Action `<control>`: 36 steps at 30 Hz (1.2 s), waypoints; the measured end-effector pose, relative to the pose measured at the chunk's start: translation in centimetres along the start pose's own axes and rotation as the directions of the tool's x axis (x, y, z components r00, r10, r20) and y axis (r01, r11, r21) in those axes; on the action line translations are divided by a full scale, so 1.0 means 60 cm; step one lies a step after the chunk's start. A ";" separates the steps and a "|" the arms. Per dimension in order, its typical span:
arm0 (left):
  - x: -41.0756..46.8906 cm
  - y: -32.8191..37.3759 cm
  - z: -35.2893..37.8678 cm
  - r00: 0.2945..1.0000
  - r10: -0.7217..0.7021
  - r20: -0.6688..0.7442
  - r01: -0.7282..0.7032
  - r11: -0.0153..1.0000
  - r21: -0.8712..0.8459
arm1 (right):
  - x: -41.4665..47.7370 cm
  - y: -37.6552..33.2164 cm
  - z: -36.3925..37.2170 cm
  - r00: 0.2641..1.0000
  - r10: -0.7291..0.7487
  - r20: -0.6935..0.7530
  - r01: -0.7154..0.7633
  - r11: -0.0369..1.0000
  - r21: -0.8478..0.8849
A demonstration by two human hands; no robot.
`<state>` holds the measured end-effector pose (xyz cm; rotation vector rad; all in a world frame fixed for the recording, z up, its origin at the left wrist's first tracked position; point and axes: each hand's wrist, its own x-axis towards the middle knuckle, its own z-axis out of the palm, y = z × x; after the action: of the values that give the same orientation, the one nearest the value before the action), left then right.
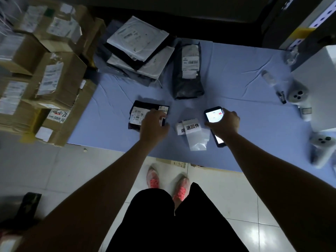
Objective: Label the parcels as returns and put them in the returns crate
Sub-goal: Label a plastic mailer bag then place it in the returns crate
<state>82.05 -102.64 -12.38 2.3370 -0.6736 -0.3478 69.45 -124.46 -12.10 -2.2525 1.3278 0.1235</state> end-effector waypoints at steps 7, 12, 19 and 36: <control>-0.007 0.062 0.069 0.931 0.312 0.191 -0.330 0.941 0.072 | 0.017 0.020 0.013 0.999 -0.038 0.029 0.038 0.999 0.009; 0.004 0.069 0.091 0.938 0.261 0.228 -0.304 0.935 0.182 | 0.021 0.038 0.007 0.997 -0.056 0.048 0.059 0.995 -0.085; 0.026 0.074 0.100 0.939 0.274 0.208 -0.325 0.906 0.271 | 0.023 0.032 0.002 0.994 -0.076 0.078 0.090 0.976 -0.198; 0.033 0.085 0.084 0.952 0.280 0.128 -0.288 0.956 0.053 | 0.005 -0.031 -0.034 0.802 -0.493 0.339 0.341 0.842 0.418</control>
<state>79.70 -109.69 -12.81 2.2565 -1.0829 -0.3383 70.79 -124.95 -9.74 -2.0067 0.5366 0.2073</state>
